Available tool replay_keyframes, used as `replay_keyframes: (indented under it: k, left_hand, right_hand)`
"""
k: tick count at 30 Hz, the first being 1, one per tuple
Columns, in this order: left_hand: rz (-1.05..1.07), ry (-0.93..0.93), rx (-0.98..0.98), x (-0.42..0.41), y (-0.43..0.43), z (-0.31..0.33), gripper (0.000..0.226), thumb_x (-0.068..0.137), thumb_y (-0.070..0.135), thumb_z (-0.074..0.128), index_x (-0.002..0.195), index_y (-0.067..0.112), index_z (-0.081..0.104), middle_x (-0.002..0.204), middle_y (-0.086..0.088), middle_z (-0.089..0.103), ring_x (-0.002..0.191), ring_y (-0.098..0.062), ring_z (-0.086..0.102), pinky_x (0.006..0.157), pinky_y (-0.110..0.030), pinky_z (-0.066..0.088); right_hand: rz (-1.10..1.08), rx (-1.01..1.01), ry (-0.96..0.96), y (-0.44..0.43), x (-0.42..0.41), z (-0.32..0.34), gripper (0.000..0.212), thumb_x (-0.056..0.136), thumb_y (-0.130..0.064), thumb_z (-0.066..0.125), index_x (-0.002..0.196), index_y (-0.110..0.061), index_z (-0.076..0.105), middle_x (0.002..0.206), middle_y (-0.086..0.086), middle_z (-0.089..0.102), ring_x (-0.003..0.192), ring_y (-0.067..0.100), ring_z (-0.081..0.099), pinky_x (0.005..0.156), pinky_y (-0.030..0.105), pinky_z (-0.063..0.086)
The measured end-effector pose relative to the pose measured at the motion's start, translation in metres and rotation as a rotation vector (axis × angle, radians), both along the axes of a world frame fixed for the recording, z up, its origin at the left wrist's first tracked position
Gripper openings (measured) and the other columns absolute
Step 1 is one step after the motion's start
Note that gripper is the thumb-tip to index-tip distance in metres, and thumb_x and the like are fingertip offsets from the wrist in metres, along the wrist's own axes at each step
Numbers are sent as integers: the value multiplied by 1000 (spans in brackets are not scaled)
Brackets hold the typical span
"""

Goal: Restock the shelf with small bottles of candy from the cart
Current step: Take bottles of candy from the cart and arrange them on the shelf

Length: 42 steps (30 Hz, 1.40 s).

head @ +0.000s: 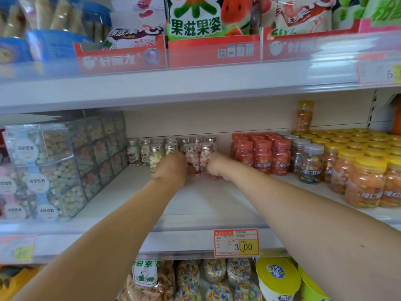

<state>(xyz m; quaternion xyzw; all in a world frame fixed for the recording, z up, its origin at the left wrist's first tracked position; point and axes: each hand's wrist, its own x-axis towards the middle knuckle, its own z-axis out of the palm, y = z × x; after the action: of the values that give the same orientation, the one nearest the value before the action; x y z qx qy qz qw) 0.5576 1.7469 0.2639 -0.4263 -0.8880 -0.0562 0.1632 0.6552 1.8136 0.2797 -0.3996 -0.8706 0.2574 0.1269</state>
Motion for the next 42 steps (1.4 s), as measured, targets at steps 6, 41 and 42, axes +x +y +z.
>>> replay_keyframes:
  k: [6, 41, 42]
  left_hand:
    - [-178, -29, 23, 4, 3, -5, 20, 92, 21, 52, 101, 10, 66, 100, -12, 67, 93, -31, 63, 69, -30, 46]
    - [-332, -143, 145, 3, 11, -19, 32, 92, 14, 46, 118, -4, 49, 119, -22, 50, 107, -33, 54, 84, -32, 44]
    - [-330, -134, 141, 3, 11, -20, 30, 92, 14, 46, 116, -4, 50, 118, -22, 51, 106, -33, 55, 83, -32, 44]
  right_hand:
    - [-60, 136, -51, 5, 1, 0, 47, 90, -2, 56, 136, -5, 46, 137, 12, 51, 104, 24, 58, 72, 24, 50]
    - [-223, 73, 307, 53, -41, -24, 29, 87, -12, 62, 116, -7, 63, 120, 12, 64, 112, 27, 61, 83, 26, 48]
    - [-220, 73, 305, 53, -41, -24, 29, 88, -12, 63, 116, -7, 63, 120, 12, 64, 112, 27, 61, 83, 26, 48]
